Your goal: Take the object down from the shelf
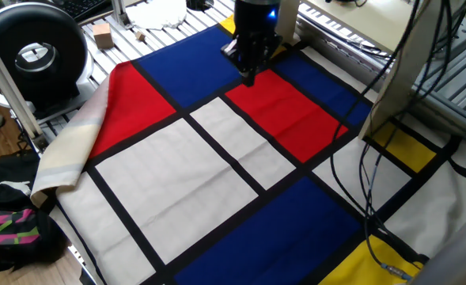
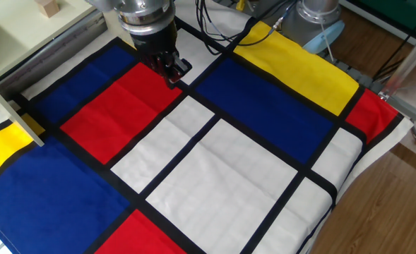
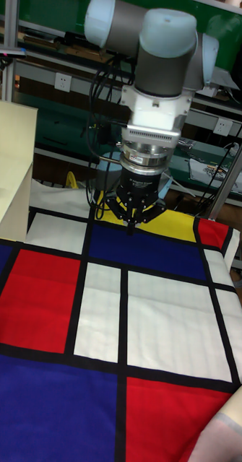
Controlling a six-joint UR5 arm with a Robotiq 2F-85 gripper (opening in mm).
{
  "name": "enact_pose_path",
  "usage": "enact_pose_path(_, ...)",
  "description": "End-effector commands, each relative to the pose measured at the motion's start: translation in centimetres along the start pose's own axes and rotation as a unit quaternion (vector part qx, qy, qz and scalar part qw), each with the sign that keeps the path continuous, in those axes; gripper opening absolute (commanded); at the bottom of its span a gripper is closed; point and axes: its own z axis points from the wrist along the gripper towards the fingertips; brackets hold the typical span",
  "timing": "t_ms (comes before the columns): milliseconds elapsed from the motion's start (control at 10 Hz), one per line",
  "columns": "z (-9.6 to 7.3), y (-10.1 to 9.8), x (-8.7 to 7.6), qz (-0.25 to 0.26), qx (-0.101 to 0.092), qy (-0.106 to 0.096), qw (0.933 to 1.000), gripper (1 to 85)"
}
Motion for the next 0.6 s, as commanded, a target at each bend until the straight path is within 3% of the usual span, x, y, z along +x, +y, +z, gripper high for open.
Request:
enact_pose_path(0, 0.9, 0.6, -1.3, 0.016, 0.005, 0.004, 0.9999, 1.0)
enact_pose_path(200, 2.6, 1.9, -4.3, 0.021, 0.007, -0.012, 0.9997, 1.0)
enact_pose_path(300, 2.1, 2.4, -4.4, 0.031, 0.007, -0.017, 0.9994, 1.0)
enact_pose_path(400, 1.9, 2.8, -4.2, 0.04, 0.008, -0.009, 0.9991, 1.0)
enact_pose_path(500, 2.2, 2.6, -4.7, 0.046, 0.017, -0.016, 0.9986, 1.0)
